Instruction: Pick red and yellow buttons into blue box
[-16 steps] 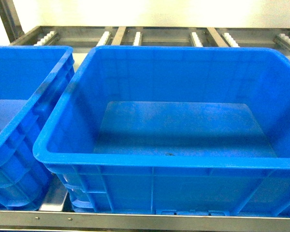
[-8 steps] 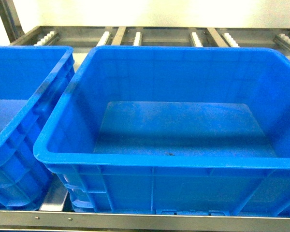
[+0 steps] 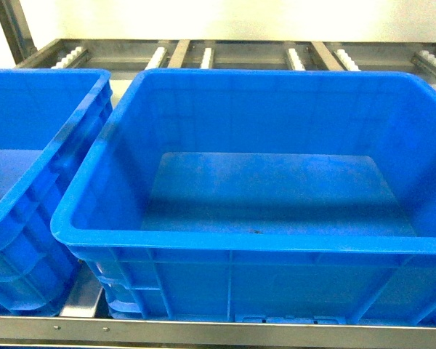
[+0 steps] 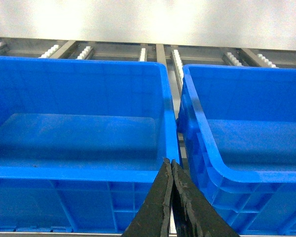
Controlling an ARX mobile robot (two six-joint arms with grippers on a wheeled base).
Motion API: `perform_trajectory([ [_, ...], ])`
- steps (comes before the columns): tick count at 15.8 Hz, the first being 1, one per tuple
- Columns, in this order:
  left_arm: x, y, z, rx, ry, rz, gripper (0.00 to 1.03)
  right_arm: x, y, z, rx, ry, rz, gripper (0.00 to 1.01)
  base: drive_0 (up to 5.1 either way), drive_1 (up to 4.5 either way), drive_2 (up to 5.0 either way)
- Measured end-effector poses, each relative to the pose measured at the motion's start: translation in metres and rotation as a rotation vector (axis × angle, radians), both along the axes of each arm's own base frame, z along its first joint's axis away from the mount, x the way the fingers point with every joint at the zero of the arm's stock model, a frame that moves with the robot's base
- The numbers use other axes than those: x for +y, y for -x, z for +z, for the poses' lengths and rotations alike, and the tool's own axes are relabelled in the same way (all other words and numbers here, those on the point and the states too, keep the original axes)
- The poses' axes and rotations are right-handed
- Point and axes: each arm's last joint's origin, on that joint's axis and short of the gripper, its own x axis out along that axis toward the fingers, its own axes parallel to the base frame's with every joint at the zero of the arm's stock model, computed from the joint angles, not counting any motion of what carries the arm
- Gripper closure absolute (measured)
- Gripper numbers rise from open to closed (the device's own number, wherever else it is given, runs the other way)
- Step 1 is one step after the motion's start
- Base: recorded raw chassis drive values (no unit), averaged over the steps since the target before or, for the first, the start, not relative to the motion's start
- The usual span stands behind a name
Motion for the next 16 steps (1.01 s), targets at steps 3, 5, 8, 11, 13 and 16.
perform_trajectory([
  [3,0.0000,0.0000,-0.0001,0.001,0.000,0.000,0.94,0.0000,0.0000,0.0000,0.000,0.000,0.000,0.73,0.0,0.00,0.0],
  [5,0.0000,0.0000,-0.0001,0.001,0.000,0.000,0.77,0.0000,0.0000,0.0000,0.000,0.000,0.000,0.56,0.0,0.00,0.0],
  [8,0.0000,0.0000,-0.0001,0.001,0.000,0.000,0.59,0.0000,0.0000,0.0000,0.000,0.000,0.000,0.40,0.0,0.00,0.0],
  [11,0.0000,0.0000,-0.0001,0.001,0.000,0.000,0.37,0.0000,0.0000,0.0000,0.000,0.000,0.000,0.18,0.0,0.00,0.0],
  [13,0.0000,0.0000,-0.0001,0.001,0.000,0.000,0.25,0.0000,0.0000,0.0000,0.000,0.000,0.000,0.05,0.0,0.00,0.0],
  [16,0.0000,0.0000,-0.0001,0.001,-0.001,0.000,0.05,0.0000,0.0000,0.0000,0.000,0.000,0.000,0.03,0.0,0.00,0.0],
])
